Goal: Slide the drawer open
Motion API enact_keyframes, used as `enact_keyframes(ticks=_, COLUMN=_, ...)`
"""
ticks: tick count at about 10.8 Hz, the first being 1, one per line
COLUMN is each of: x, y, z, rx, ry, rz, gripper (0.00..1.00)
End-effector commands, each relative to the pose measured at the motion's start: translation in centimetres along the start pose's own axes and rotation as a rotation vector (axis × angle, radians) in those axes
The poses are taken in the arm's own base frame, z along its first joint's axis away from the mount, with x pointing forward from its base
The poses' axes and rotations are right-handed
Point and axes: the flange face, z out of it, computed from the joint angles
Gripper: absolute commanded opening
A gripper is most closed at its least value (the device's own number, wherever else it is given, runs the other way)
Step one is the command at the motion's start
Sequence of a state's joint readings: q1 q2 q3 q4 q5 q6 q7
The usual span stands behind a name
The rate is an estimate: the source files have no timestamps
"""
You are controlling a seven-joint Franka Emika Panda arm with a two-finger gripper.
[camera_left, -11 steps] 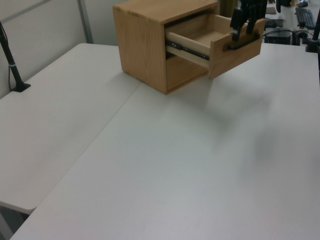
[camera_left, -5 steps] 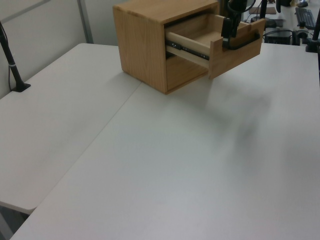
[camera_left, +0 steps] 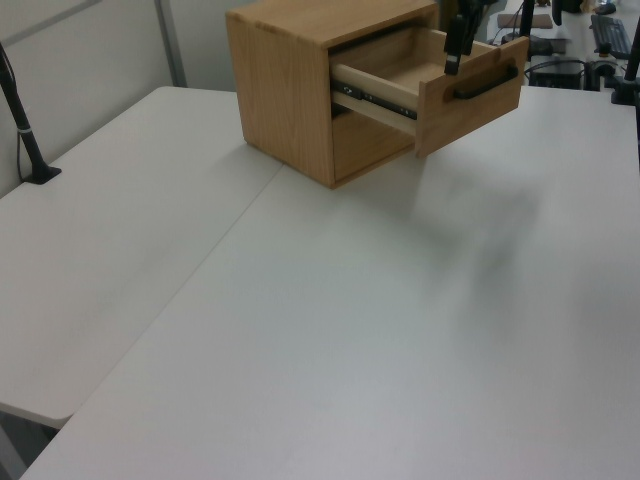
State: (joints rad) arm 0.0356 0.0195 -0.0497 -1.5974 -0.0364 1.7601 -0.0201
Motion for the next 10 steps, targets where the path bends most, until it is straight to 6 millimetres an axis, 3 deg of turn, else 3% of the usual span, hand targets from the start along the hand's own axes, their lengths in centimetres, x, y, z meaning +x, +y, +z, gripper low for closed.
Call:
enact_keyframes(ticks=1, x=-0.13, y=1.17, z=-1.58, rx=0.0, ry=-0.01, rz=-0.006, gripper=1.0)
enact_keyframes(ticks=10, x=-0.65, y=1.81, z=-1.84, rx=-0.004, ry=-0.032, rz=0.003, gripper=1.0)
